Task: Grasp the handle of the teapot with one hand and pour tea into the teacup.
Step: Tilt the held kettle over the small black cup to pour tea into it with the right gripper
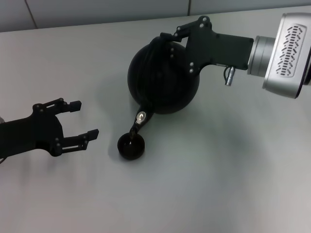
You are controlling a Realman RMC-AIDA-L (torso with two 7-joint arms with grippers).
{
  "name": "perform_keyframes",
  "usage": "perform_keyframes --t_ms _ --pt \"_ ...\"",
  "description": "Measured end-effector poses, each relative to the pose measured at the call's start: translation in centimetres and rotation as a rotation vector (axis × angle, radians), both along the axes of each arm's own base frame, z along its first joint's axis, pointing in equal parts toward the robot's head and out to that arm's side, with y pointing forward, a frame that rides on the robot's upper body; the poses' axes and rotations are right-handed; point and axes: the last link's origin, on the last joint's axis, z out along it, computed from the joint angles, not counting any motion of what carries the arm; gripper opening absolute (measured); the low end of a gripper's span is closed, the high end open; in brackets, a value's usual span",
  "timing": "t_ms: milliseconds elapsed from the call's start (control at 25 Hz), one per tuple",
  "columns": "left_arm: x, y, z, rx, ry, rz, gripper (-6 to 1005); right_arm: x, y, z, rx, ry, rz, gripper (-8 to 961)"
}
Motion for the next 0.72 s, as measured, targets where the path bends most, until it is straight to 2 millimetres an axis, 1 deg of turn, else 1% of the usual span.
perform_keyframes --t_ms 720 --pt "-0.03 0.14 -0.15 0.003 0.001 0.007 830 -0.23 0.32 0.1 0.026 -0.041 0.036 93"
